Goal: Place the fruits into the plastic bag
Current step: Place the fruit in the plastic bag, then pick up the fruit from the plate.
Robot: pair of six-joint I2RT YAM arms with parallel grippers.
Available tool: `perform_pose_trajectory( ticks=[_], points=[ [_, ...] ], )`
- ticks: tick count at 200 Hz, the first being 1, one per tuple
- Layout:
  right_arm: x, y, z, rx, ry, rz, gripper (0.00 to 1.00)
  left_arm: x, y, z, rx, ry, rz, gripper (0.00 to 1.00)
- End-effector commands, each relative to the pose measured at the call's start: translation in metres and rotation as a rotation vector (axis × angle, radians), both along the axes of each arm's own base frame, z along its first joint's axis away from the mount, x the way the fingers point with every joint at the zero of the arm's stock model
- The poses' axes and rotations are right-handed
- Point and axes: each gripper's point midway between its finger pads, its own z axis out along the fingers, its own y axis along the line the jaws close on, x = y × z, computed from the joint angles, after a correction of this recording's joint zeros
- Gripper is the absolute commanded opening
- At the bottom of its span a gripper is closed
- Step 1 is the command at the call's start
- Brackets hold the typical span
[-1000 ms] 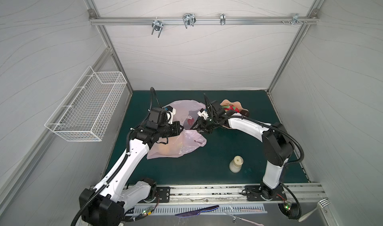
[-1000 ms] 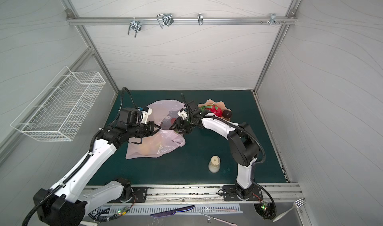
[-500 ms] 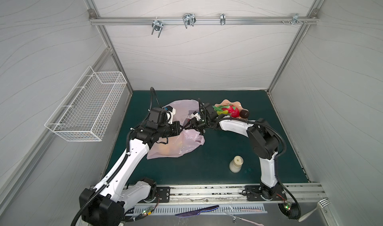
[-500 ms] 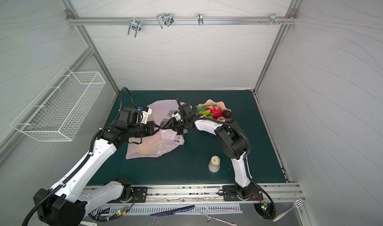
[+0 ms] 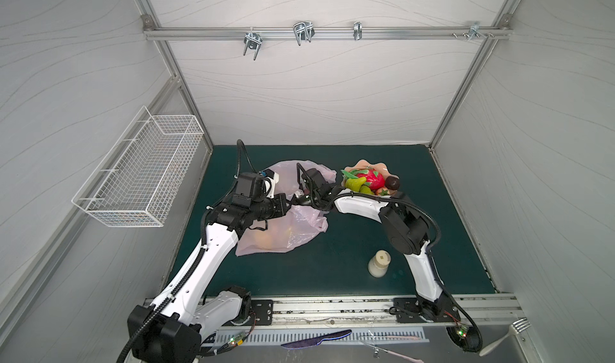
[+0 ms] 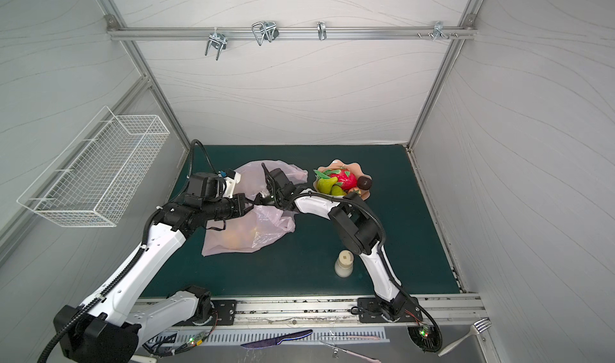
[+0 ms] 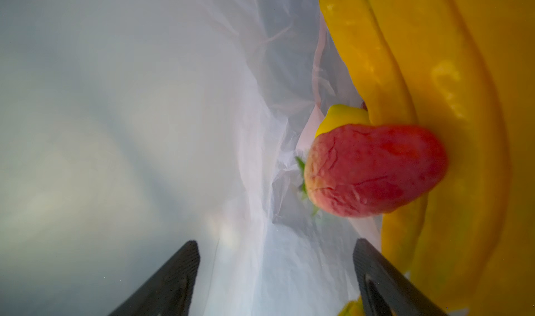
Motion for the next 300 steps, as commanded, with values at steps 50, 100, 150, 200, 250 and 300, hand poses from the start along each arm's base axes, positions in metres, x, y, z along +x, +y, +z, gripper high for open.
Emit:
perform_pose_trajectory(
  ticks=[50,100,150,200,250,300],
  points=[
    [-0.007,-0.017,0.020,0.037,0.045,0.038,0.94,0.003,0.010,0.005,0.007,-0.039,0.022,0.00],
    [0.015,-0.052,0.047,0.044,-0.011,-0.032,0.97,0.007,0.007,0.010,-0.017,-0.049,0.026,0.00],
    [0.019,-0.092,0.056,-0.028,-0.051,-0.065,0.99,0.008,0.004,0.007,-0.035,-0.037,0.025,0.00],
    [0.021,-0.129,0.055,-0.146,-0.136,-0.133,0.99,0.007,0.002,0.010,-0.047,-0.044,0.010,0.00],
    [0.055,-0.201,0.080,-0.300,-0.328,-0.296,0.99,0.005,0.001,0.009,-0.059,-0.036,0.011,0.00],
    [0.114,-0.319,0.091,-0.486,-0.439,-0.531,0.99,0.005,-0.003,0.013,-0.091,-0.038,0.005,0.00]
  ],
)
